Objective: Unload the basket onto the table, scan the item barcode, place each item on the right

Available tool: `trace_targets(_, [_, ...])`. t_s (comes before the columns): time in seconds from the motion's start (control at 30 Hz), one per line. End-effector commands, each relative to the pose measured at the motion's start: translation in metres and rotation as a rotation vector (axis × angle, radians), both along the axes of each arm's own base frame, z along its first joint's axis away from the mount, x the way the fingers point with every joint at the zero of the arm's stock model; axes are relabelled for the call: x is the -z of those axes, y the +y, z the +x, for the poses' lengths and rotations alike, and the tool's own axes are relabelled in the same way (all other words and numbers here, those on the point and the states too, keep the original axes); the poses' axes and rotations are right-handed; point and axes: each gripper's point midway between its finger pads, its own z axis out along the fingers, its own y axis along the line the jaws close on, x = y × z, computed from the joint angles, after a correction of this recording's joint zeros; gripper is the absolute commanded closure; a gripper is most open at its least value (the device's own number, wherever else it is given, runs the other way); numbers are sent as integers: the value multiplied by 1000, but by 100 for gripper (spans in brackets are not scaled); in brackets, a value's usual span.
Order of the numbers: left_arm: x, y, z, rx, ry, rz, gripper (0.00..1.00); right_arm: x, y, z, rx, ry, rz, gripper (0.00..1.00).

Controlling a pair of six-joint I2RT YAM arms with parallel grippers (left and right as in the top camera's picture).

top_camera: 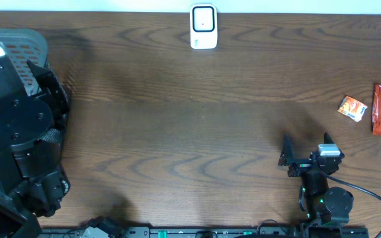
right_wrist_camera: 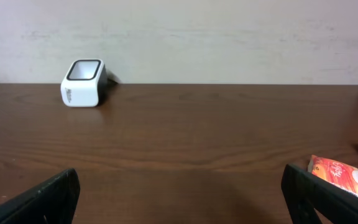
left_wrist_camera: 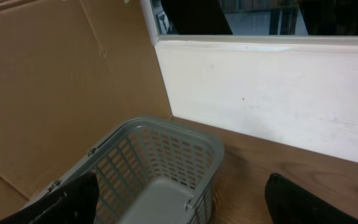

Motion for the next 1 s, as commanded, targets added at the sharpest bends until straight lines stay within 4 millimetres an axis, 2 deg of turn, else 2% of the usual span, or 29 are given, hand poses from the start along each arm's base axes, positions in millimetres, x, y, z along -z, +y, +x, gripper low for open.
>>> trace_targets(0.0, [-1, 3, -2, -11, -7, -4, 14, 1, -2, 0, 11, 3, 14, 1])
trace_targets(0.5, [1, 1, -1, 0, 0, -6, 14, 1, -2, 0, 11, 3, 14, 1])
trace_targets(0.53, [6, -7, 1, 51, 26, -17, 14, 1, -2, 0, 11, 3, 14, 1])
trace_targets(0.63, [37, -50, 7, 318, 164, -97, 14, 1, -2, 0, 11, 3, 14, 1])
trace_targets(0.77, [52, -94, 1, 587, 228, -249, 14, 1, -2, 0, 11, 3, 14, 1])
trace_targets(0.87, [53, -107, -6, 685, 218, -325, 14, 1, -2, 0, 11, 3, 14, 1])
trace_targets(0.97, [43, -105, -6, 698, 133, -347, 14, 1, -2, 0, 11, 3, 14, 1])
